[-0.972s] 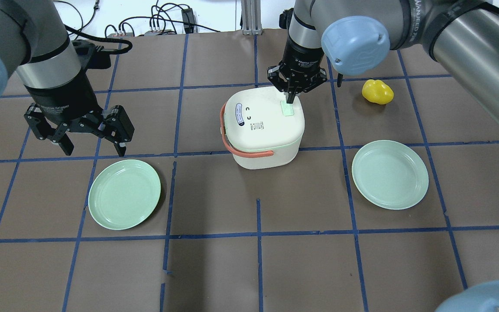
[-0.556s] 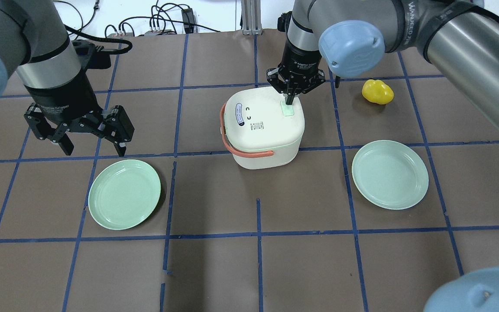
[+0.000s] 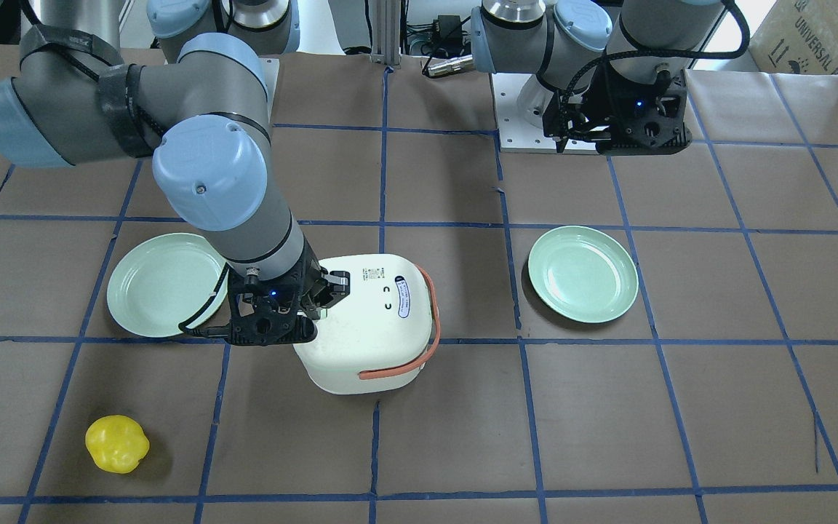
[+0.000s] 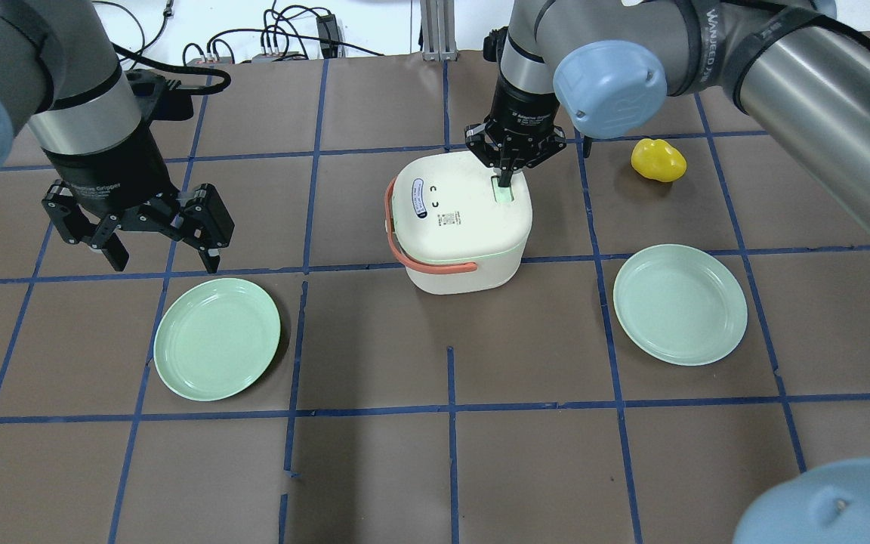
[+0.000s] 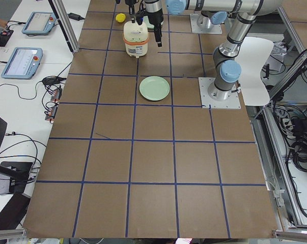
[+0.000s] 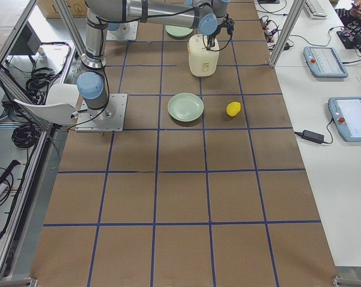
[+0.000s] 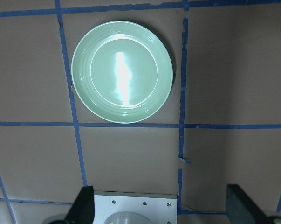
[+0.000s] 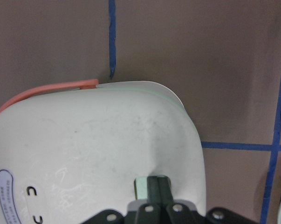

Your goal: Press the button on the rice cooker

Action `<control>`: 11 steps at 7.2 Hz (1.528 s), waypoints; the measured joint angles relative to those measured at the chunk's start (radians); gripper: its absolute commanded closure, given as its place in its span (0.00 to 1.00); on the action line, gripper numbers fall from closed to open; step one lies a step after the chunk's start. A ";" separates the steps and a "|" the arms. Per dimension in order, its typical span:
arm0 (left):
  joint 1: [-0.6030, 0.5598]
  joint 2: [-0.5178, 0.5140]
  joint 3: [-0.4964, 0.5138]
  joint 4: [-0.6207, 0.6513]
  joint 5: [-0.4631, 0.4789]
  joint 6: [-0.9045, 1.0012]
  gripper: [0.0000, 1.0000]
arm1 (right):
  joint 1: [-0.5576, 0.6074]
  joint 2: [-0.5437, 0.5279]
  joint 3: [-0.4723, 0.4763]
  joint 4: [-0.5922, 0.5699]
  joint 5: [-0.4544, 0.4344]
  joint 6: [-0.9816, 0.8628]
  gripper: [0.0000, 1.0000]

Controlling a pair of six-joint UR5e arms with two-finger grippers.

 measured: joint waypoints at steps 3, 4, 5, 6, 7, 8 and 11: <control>0.000 0.000 0.000 0.000 0.000 0.000 0.00 | -0.001 -0.025 -0.167 0.173 -0.010 0.006 0.00; 0.000 0.000 0.000 0.000 0.001 0.000 0.00 | -0.005 -0.040 -0.204 0.212 -0.012 0.001 0.00; 0.000 0.000 0.000 0.001 0.001 0.000 0.00 | -0.011 -0.066 -0.214 0.241 -0.014 -0.010 0.00; 0.000 0.000 0.000 0.000 0.001 0.000 0.00 | -0.023 -0.092 -0.214 0.267 -0.026 -0.035 0.00; 0.000 0.000 0.000 0.000 0.001 0.000 0.00 | -0.034 -0.115 -0.209 0.287 -0.048 -0.065 0.00; 0.000 0.000 0.000 0.000 0.001 0.000 0.00 | -0.042 -0.139 -0.198 0.307 -0.063 -0.087 0.00; 0.000 0.000 0.000 0.001 0.001 0.000 0.00 | -0.056 -0.235 -0.087 0.333 -0.080 -0.116 0.00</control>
